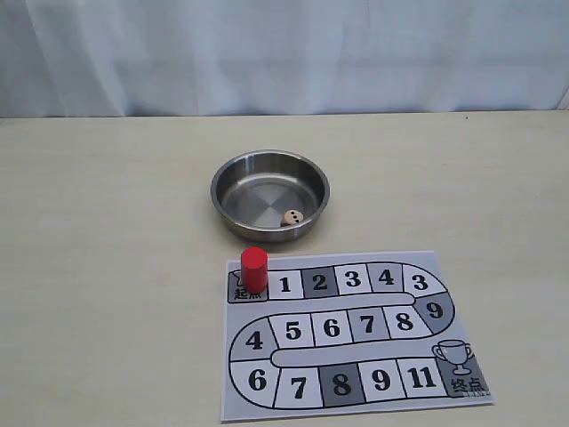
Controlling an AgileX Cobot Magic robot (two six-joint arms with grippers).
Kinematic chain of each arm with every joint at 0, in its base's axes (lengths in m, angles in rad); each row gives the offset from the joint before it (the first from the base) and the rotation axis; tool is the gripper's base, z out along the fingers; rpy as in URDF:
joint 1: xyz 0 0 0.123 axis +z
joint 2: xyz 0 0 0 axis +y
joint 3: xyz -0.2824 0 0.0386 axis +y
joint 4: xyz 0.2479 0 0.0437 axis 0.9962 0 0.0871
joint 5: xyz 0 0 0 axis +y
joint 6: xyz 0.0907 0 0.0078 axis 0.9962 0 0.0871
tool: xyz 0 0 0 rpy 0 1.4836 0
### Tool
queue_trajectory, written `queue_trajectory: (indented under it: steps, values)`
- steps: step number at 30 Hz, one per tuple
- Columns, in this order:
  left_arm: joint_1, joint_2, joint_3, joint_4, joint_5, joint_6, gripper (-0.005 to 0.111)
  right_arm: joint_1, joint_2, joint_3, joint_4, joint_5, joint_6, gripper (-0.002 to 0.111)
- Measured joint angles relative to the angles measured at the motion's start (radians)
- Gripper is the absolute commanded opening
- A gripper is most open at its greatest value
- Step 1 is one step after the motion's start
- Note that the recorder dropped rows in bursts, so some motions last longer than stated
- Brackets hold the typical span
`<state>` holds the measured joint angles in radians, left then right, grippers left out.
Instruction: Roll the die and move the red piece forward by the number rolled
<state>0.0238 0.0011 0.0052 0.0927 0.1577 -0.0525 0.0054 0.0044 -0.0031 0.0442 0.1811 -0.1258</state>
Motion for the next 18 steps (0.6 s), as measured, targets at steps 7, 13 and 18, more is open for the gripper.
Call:
queue_trajectory:
  steps: [7,13,18]
  values:
    - [0.0,0.0,0.0,0.0,0.0,0.0,0.0,0.0,0.0,0.0,0.0,0.0,0.0,0.004]
    - [0.0,0.0,0.0,0.0,0.0,0.0,0.0,0.0,0.0,0.0,0.0,-0.091,0.0,0.004]
    - [0.0,0.0,0.0,0.0,0.0,0.0,0.0,0.0,0.0,-0.013,0.043,-0.201,0.008,0.004]
